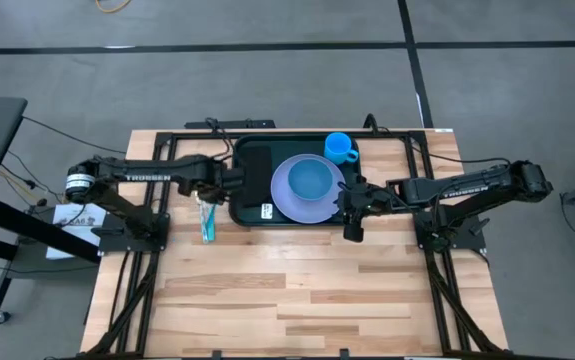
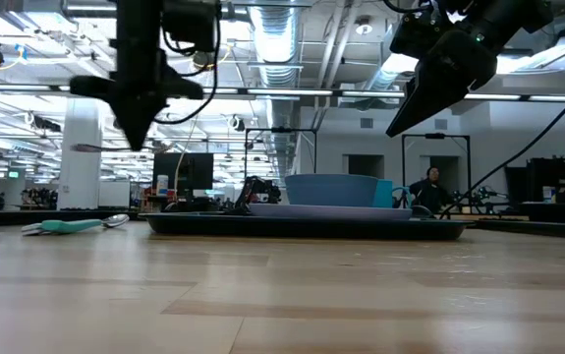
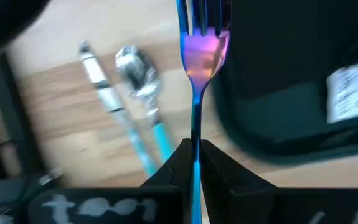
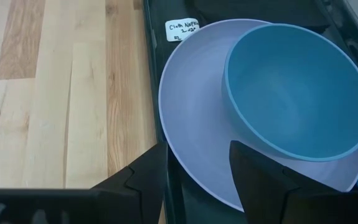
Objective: Set up tray
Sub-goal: Put the violet fork on top of the black napkin
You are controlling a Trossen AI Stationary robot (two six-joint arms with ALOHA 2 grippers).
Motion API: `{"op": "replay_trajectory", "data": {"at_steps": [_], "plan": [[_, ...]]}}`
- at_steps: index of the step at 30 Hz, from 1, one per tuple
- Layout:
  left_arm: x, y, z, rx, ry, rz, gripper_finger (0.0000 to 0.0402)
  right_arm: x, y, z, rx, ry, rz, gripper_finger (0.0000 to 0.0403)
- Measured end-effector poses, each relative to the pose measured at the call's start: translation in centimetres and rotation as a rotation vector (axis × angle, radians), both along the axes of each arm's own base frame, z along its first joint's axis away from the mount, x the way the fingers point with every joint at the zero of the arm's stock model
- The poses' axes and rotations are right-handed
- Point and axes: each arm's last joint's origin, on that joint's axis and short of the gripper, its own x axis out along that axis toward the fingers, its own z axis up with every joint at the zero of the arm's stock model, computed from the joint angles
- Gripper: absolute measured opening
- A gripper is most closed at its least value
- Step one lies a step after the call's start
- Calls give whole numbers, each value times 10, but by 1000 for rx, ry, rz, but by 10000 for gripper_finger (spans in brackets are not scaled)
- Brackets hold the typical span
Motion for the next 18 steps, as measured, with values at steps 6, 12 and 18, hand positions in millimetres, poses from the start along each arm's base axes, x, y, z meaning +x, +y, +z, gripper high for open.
{"op": "replay_trajectory", "data": {"at_steps": [6,12,18], "plan": [[8,36,3,9,-174,50,2,0,0,0,-1,0,0,164],[8,66,7,32,-308,141,2,0,0,0,-1,0,0,164],[9,77,9,69,-359,173,2,0,0,0,-1,0,0,164]]}}
